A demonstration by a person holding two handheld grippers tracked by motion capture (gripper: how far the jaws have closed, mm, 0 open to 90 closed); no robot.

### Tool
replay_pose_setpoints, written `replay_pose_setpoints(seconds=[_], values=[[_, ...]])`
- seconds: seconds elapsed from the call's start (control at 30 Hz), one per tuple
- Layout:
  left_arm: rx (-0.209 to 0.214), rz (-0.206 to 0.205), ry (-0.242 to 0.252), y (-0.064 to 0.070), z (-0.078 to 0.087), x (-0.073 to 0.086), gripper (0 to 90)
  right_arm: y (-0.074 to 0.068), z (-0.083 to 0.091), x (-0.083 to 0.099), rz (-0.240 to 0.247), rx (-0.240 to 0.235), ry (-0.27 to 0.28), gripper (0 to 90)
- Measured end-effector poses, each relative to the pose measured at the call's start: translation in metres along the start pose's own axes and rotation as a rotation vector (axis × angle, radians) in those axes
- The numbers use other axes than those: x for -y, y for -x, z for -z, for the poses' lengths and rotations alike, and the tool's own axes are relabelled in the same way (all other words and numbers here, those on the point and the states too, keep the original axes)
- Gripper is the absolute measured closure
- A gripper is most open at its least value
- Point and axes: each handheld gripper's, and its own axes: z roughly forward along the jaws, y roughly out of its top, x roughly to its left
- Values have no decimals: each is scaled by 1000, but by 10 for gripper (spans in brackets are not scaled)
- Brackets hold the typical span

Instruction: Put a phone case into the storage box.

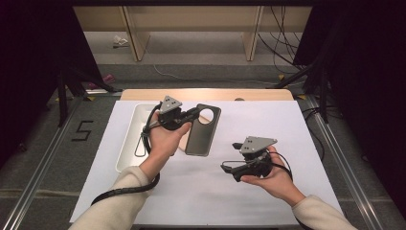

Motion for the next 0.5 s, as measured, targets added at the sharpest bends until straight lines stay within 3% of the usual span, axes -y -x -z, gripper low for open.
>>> replay_pose_setpoints(seconds=[0.1,0.5], values=[[-1,-2,21,-6,7,-2,823,3,1,3,-37,47,18,167],[-14,4,72,-24,25,-14,824,6,3,6,-73,46,37,166]])
